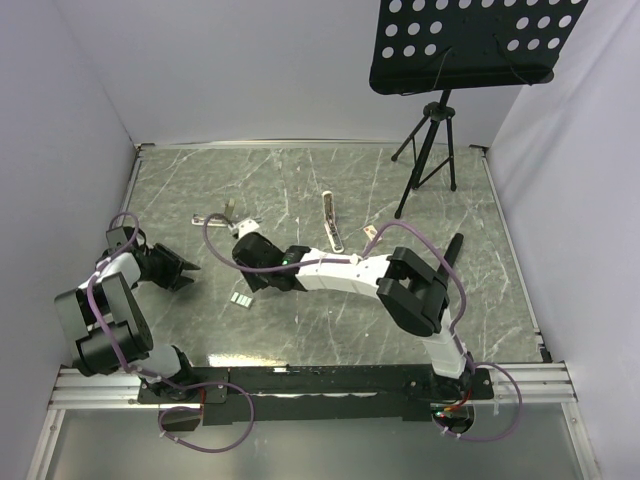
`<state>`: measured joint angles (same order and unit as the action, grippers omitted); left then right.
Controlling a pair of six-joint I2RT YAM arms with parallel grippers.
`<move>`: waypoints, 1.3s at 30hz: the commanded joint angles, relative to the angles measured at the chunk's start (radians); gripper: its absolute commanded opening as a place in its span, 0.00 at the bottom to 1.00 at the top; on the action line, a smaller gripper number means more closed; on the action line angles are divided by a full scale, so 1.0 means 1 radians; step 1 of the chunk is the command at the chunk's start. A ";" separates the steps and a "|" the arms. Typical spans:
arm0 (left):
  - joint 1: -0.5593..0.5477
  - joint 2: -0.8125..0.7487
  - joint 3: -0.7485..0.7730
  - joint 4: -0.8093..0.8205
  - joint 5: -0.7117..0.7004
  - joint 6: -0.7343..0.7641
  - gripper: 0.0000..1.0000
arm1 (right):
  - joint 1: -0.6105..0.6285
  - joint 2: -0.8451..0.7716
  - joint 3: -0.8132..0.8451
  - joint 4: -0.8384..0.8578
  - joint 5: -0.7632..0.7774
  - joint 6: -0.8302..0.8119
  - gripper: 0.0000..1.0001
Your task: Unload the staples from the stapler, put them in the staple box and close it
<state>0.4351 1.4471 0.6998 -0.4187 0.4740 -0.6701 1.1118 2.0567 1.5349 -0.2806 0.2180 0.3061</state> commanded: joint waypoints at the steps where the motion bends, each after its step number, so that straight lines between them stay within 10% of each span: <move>1: 0.002 -0.033 0.007 0.031 0.012 0.000 0.45 | -0.007 0.003 0.071 -0.112 0.135 0.200 0.49; 20: 0.001 -0.056 0.004 0.035 -0.006 -0.005 0.45 | 0.011 0.131 0.189 -0.246 0.167 0.404 0.59; 39: -0.010 -0.076 0.006 0.029 -0.025 -0.006 0.45 | 0.026 0.244 0.295 -0.293 0.169 0.398 0.47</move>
<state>0.4282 1.3975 0.6998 -0.4042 0.4553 -0.6739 1.1275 2.2700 1.7813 -0.5507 0.3782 0.7078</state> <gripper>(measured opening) 0.448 0.493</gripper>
